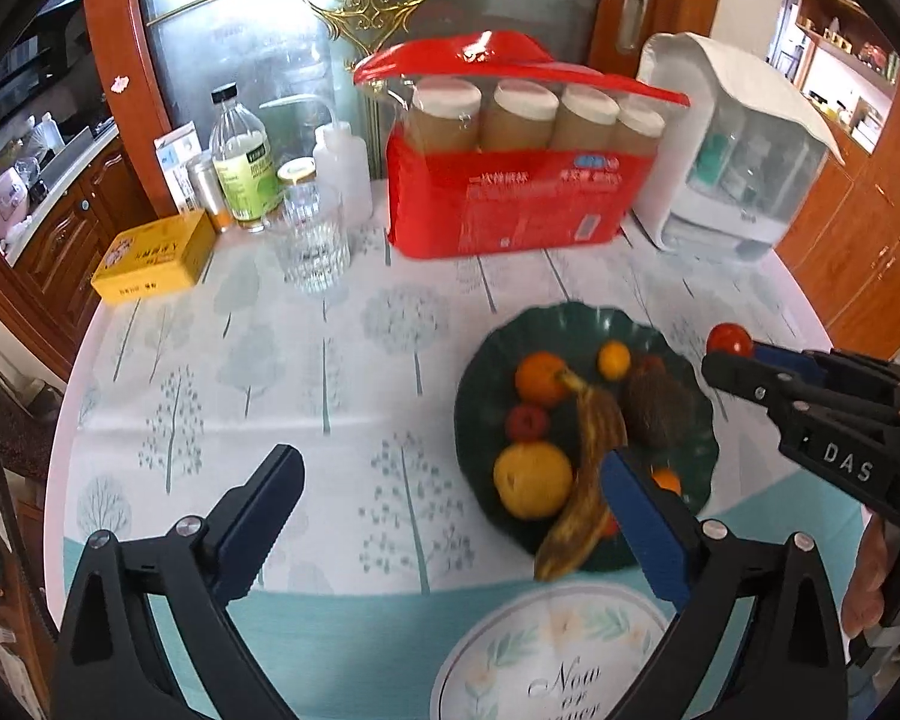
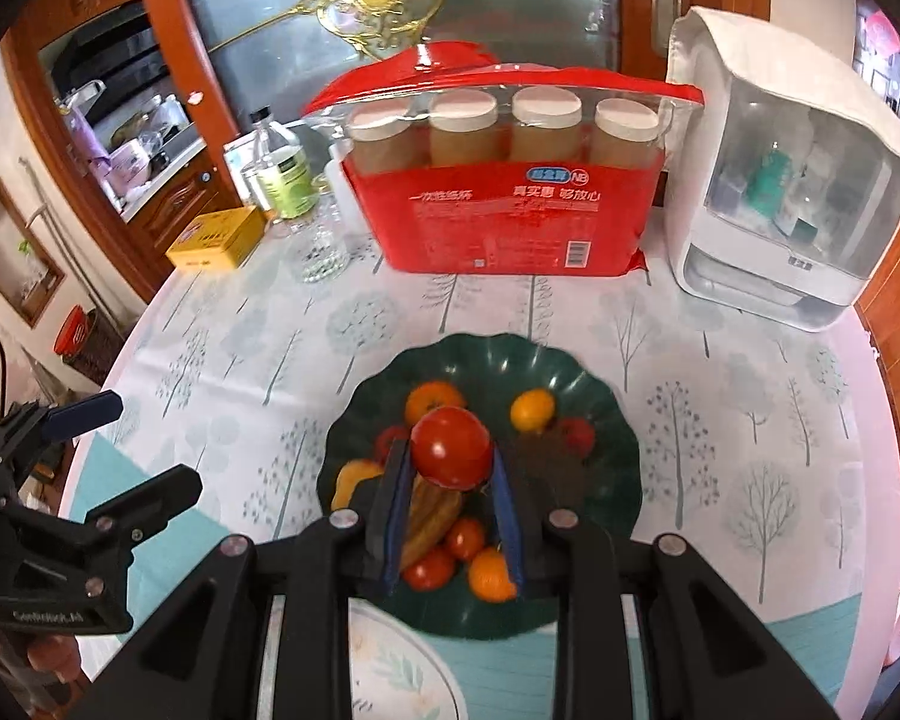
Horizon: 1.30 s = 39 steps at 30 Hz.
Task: Organize fruits
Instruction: 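Carry the cherry tomato with the right tool onto the green plate and release, then withdraw the right tool from the green plate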
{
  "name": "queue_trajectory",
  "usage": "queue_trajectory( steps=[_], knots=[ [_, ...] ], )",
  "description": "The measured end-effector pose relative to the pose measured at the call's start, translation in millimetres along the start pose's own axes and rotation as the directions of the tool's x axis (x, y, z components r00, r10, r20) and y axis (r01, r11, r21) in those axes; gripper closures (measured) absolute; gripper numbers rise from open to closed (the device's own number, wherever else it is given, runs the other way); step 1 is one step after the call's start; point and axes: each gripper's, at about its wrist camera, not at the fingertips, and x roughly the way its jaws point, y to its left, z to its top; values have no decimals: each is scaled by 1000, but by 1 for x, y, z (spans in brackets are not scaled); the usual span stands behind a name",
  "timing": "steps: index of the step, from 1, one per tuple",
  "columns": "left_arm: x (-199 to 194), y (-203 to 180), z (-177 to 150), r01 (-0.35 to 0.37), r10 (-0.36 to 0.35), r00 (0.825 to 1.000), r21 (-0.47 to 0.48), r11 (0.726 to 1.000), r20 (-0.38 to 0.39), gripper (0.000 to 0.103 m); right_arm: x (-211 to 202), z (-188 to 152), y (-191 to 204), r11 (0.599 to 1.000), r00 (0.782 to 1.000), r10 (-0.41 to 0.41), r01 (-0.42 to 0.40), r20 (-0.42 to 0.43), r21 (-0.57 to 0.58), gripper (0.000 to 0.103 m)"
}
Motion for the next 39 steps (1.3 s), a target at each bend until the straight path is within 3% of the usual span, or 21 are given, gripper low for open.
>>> queue_trajectory(
  steps=[9, 19, 25, 39],
  knots=[
    [43, 0, 25, -1, -3, 999, -81, 997, -48, 4, 56, 16, -19, 998, 997, -1, 6, -83, 60, 77],
    [79, 5, 14, -1, -16, 990, -120, 993, -139, 4, 94, 9, -25, 997, 986, 14, 0, -169, 82, 75],
    [75, 10, 6, -18, 0, 989, -119, 993, -150, 4, 92, 7, -26, 993, 985, 60, -43, -165, 106, 67],
    [41, 0, -15, -35, 21, 992, -108, 994, -126, 4, 50, -22, -17, 997, 991, 46, -37, -127, 73, 66]
  ],
)
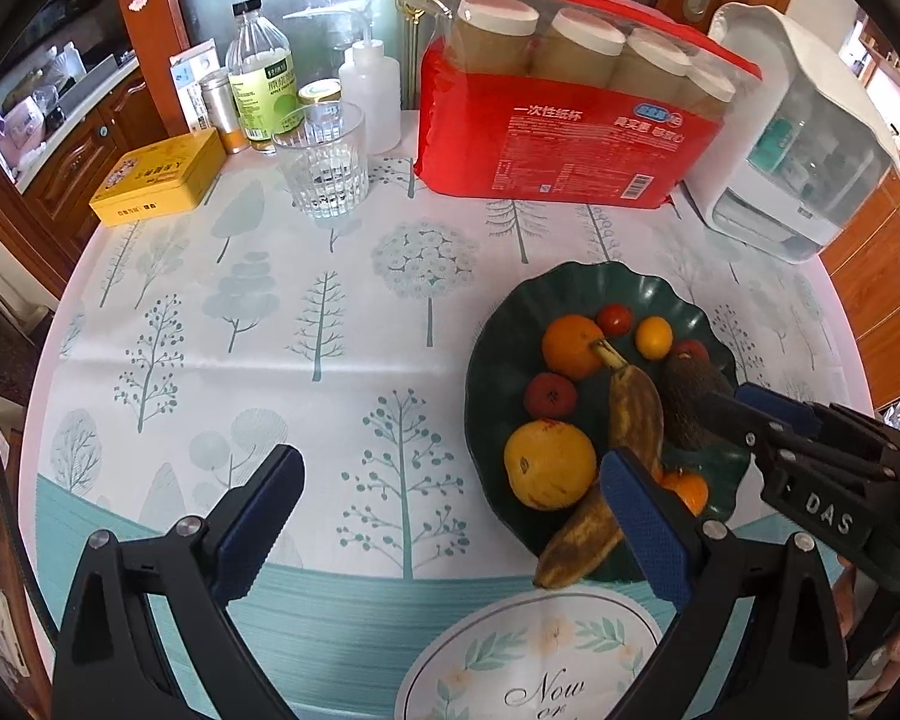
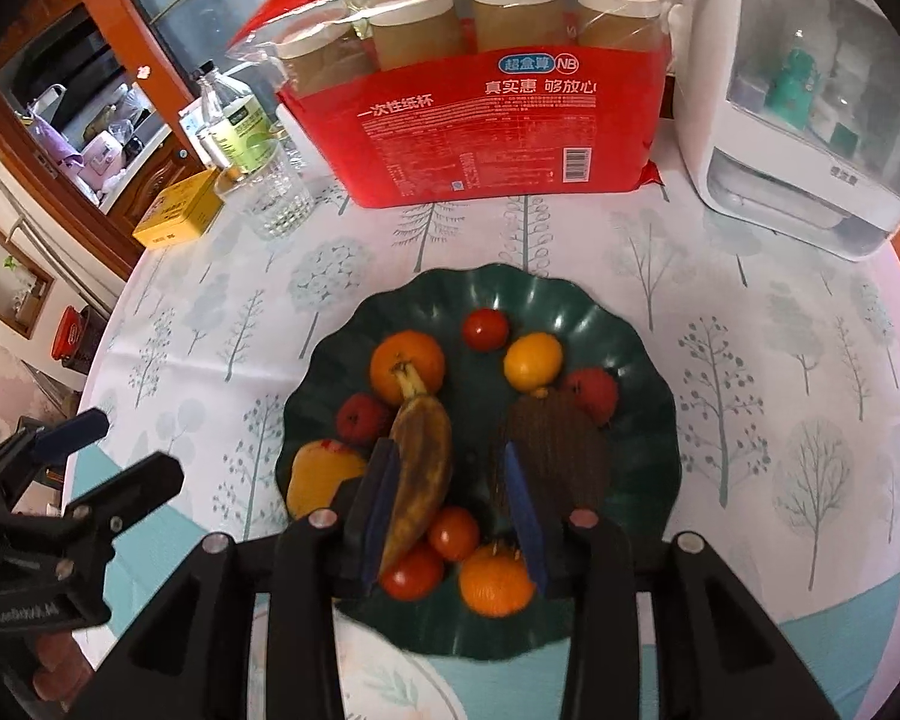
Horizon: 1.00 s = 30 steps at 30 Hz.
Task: Organize fruits
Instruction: 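Withdraw the right tool from the green plate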
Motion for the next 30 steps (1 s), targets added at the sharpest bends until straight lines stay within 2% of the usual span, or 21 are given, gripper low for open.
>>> queue_trajectory(
  steps=[5, 16, 23, 30],
  knots=[
    [-14, -8, -21, 15, -15, 1000, 17, 1000, 5, 4, -20, -27, 4, 1000, 1000, -4, 4, 5, -9, 66],
    [-56, -14, -103, 45, -46, 999, 54, 997, 3, 4, -67, -113, 10, 999, 1000, 25, -25, 8, 40, 66],
    [-97, -8, -153, 59, -59, 998, 65, 996, 8, 4, -103, -170, 30, 998, 1000, 1, -3, 26, 55, 65],
    [-141, 0, -193, 48, -50, 998, 58, 997, 23, 4, -138, -209, 49, 996, 999, -17, 12, 51, 87, 61]
  ],
)
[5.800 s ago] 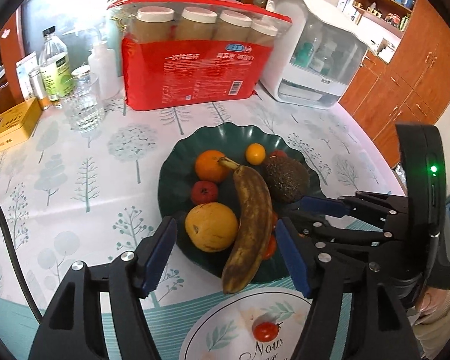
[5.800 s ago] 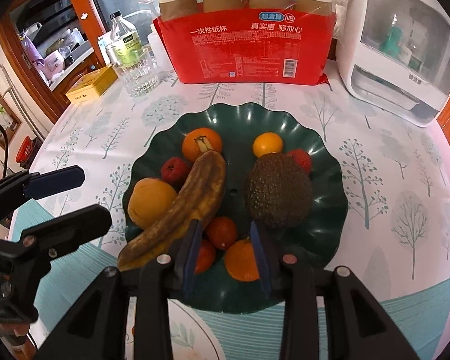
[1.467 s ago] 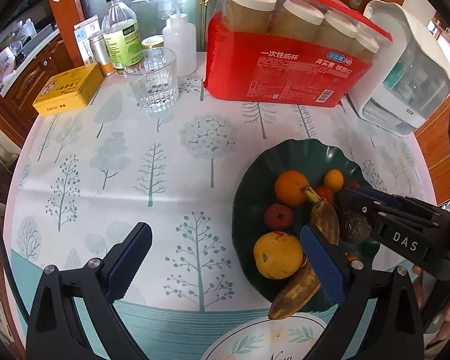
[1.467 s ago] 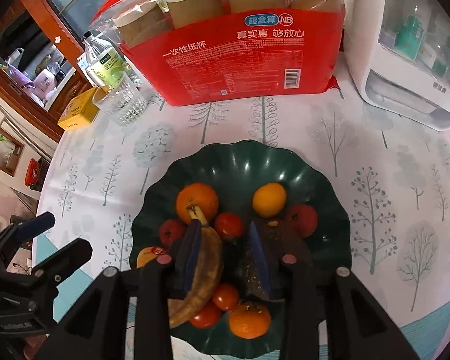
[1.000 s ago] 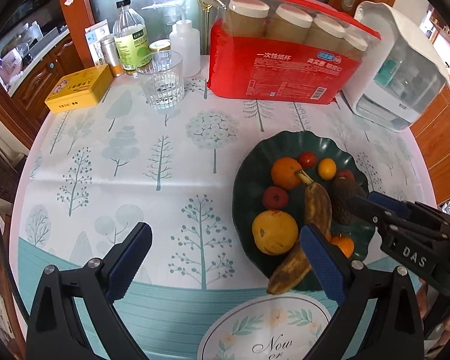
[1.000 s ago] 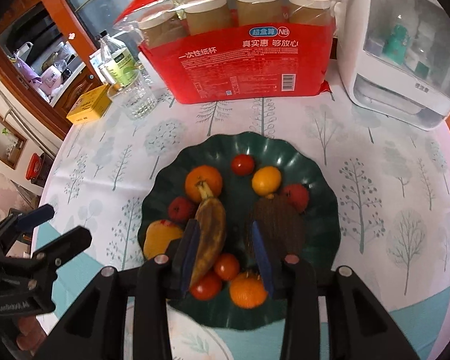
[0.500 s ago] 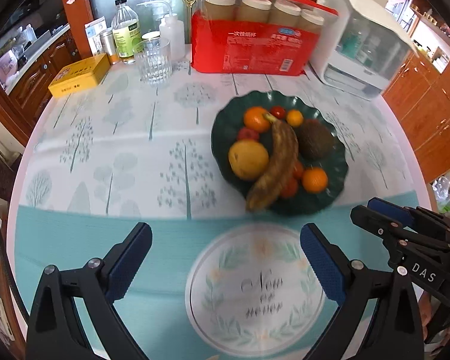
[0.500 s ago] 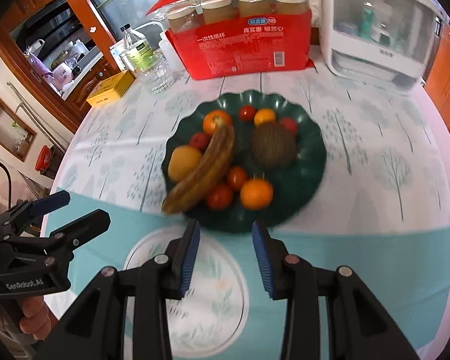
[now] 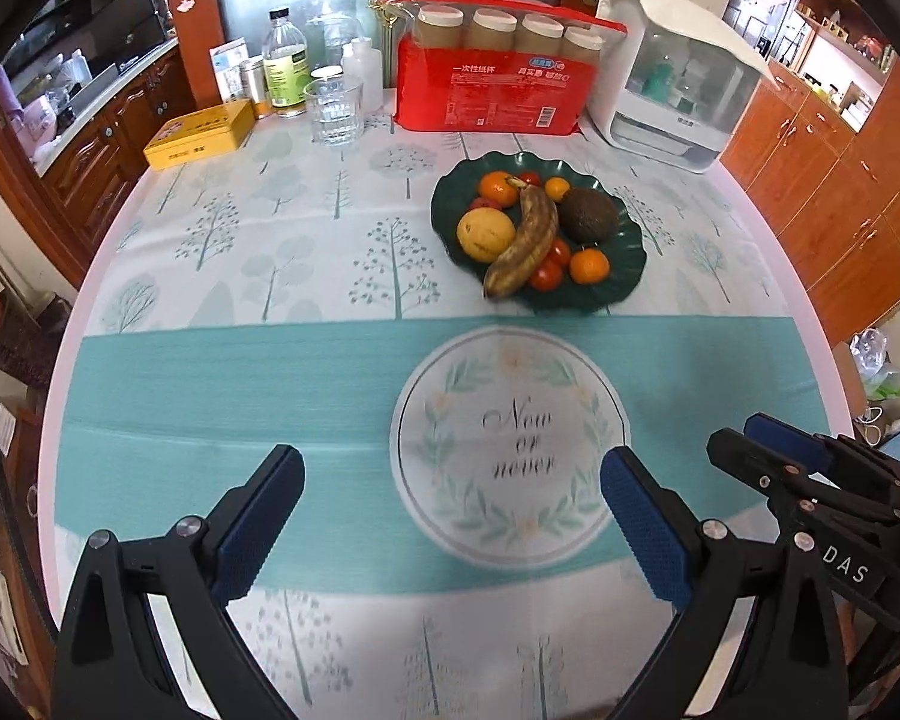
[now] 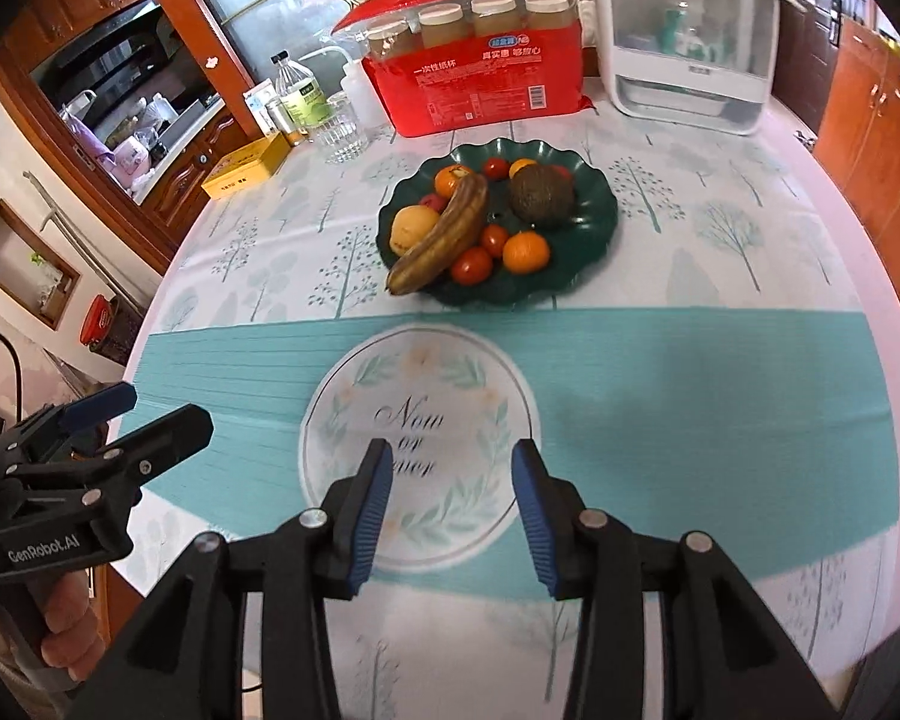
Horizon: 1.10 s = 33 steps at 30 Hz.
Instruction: Organize fruits
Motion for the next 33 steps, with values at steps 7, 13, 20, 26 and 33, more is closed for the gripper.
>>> queue_trajectory(
  steps=[7, 13, 20, 26, 33],
  knots=[
    [-32, -3, -25, -18, 18, 999, 3, 1000, 34, 4, -29, -27, 16, 1000, 1000, -9, 9, 23, 8, 59],
    [-45, -5, -34, -48, 47, 997, 12, 999, 55, 4, -43, -36, 26, 1000, 999, -23, 23, 47, 1, 59],
    [-50, -5, -38, -65, 65, 995, 11, 998, 70, 4, -51, -38, 37, 999, 997, -27, 29, 69, -30, 59],
    [-52, -6, -40, -64, 63, 995, 14, 998, 74, 4, -56, -40, 45, 998, 996, -23, 28, 87, -60, 59],
    [-54, -10, -44, -66, 65, 995, 11, 998, 82, 4, -58, -43, 44, 998, 996, -19, 25, 86, -63, 58]
  ],
)
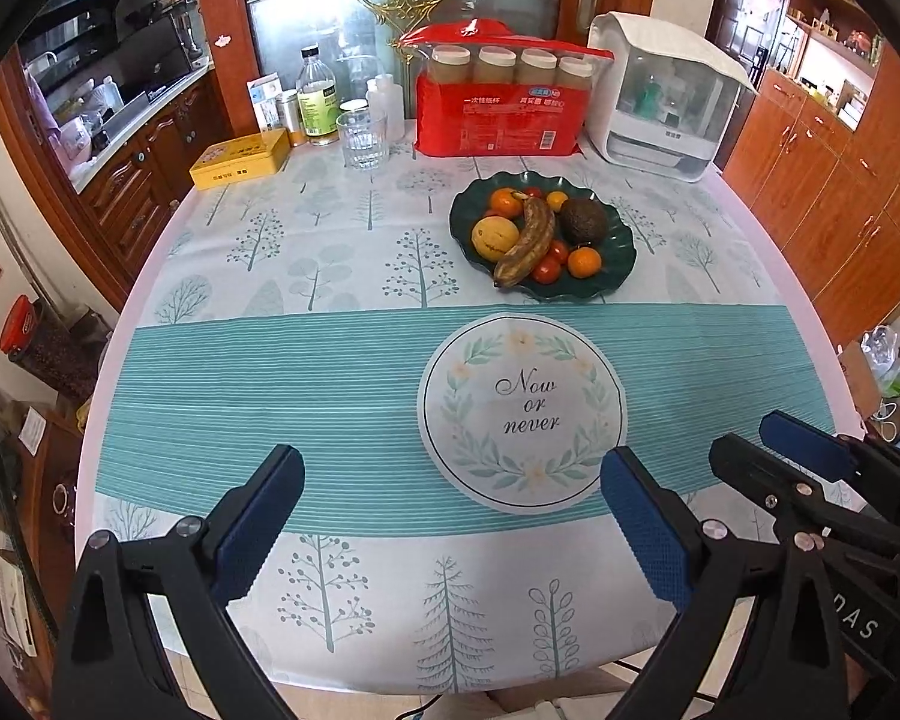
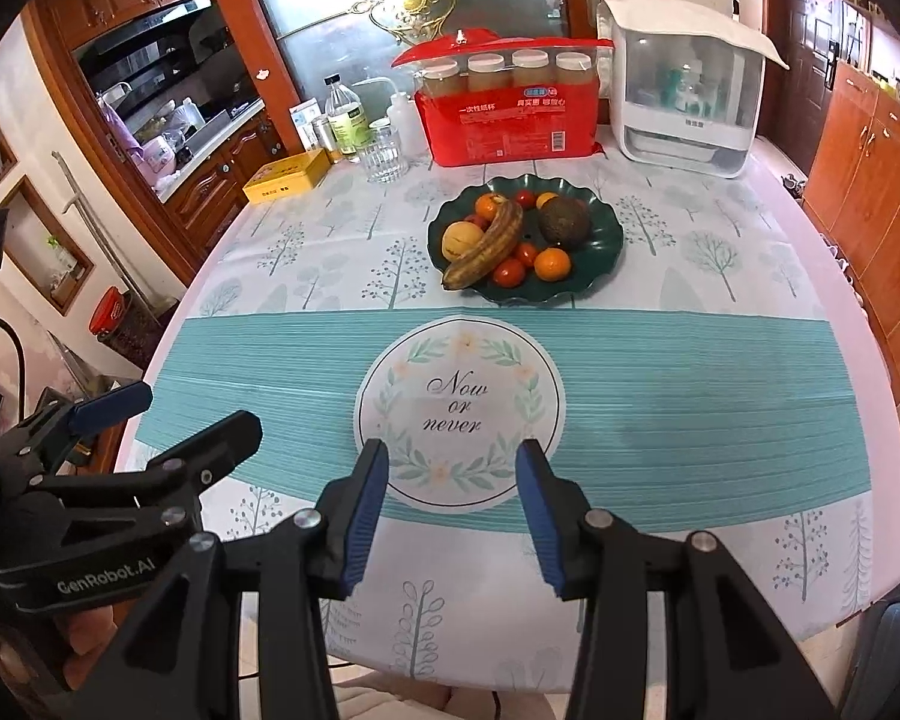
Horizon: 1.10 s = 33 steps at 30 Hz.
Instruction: Organize fruits
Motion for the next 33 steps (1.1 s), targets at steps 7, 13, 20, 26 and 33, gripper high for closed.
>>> queue_trajectory(
  steps=[7, 13, 20, 26, 33],
  knots=[
    [-2, -2, -2, -1, 1, 1000, 2, 1000, 2, 4, -4, -2, -3, 1000, 1000, -3, 3, 20, 2, 58],
    [-2, -3, -2, -1, 1, 1000, 3, 1000, 1, 4, -4, -1, -3, 1000, 1000, -2, 2, 21, 2, 58],
    [0, -2, -1, -3, 3, 1000, 3, 1000, -6, 4, -3, -1, -4, 1000, 1000, 2, -2, 19, 3, 58],
    [1, -1, 0, -2, 2, 1000, 2, 1000, -7, 4, -3, 0, -3, 1000, 1000, 0, -1, 21, 2, 58],
    [6, 6, 3, -2, 2, 1000, -6, 1000, -15, 5, -1, 0, 2, 1000, 1000, 3, -3, 14, 6, 58]
  ],
)
